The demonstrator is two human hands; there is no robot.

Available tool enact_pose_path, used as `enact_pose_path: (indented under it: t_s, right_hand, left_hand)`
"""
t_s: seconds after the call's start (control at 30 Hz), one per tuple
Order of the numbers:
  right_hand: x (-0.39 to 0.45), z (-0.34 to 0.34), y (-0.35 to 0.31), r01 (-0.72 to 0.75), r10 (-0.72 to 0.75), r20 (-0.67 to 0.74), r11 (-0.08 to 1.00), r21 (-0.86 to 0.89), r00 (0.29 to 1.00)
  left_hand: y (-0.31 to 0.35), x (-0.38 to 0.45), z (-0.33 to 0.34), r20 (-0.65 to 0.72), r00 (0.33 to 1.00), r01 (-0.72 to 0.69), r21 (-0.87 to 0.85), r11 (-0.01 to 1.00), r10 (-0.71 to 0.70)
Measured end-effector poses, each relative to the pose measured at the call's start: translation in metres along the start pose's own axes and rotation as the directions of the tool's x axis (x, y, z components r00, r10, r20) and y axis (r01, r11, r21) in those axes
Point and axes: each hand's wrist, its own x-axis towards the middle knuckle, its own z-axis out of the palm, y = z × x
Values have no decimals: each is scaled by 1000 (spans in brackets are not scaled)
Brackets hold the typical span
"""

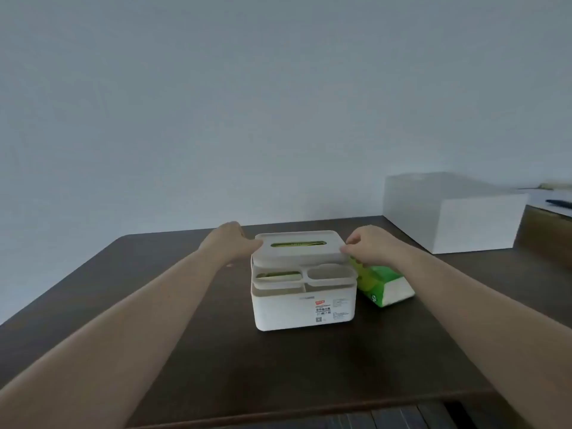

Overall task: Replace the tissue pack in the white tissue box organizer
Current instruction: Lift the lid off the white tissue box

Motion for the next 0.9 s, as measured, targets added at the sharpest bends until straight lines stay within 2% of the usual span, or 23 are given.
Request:
enact_pose_path:
  t_s: [0.17, 0.27, 0.37, 0.5, 0.67, 0.9]
  right_hand:
    - [-3, 1, 2, -83, 77, 124, 995, 52, 989]
    - [-3, 8, 2, -126, 118, 102, 990, 71, 988]
    - [0, 10, 3, -163, 158, 73, 984, 74, 985]
    - [0, 9, 2, -227, 209, 133, 964, 138, 969]
    - [-5, 11, -1, -221, 205, 154, 970, 98, 967]
    - [0, 7, -11, -172, 175, -18, 981, 92, 984]
  left_hand:
    - [-7, -15, -3, 300, 950, 128, -114, 985, -89]
    - [-13, -18, 9, 372, 923, 136, -80, 987, -97]
    - [-12, -19, 15, 343, 935, 114, -61, 992, -87]
    - [-7, -20, 15, 296, 953, 87, -41, 995, -71]
    - [-11, -20, 18, 266, 963, 48, -29, 998, -39]
    - [-14, -17, 6, 251, 968, 38, -178, 983, 8]
